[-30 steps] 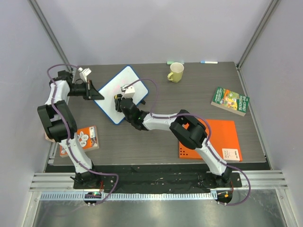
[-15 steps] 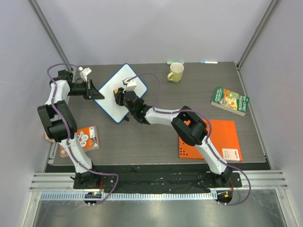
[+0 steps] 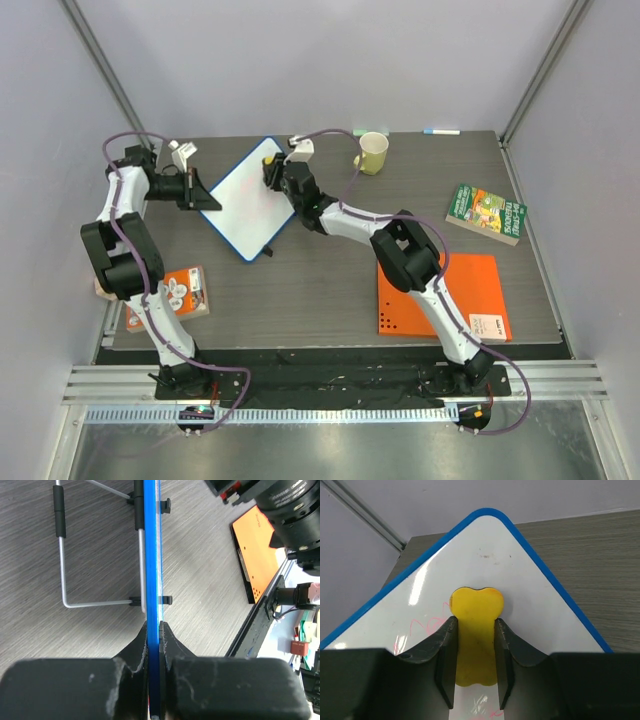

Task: Erase the whiteboard

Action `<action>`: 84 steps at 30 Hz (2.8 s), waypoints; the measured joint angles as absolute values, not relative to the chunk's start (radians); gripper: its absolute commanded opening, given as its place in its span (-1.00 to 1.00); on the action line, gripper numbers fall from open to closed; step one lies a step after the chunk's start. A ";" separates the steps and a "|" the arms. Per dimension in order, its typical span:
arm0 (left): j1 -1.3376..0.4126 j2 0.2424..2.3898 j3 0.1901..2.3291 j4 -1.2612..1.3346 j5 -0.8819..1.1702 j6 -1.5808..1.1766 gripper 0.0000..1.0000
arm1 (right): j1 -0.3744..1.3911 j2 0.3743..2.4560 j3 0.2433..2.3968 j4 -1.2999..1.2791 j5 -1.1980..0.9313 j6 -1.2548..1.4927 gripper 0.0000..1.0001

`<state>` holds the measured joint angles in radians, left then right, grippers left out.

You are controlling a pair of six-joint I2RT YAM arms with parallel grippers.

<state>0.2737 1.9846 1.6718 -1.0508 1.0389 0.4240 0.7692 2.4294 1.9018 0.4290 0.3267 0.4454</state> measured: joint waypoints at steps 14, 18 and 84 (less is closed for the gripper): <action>0.289 1.985 1.685 -1.116 1.030 0.459 -1.00 | 0.873 2.330 1.602 0.580 0.429 0.469 -0.98; 0.291 1.985 1.693 -1.135 1.023 0.474 -1.00 | 0.910 2.330 1.602 0.582 0.476 0.475 -0.98; 0.287 2.049 1.778 -1.277 0.998 0.581 -1.00 | 0.852 2.323 1.496 0.687 0.377 0.612 -0.97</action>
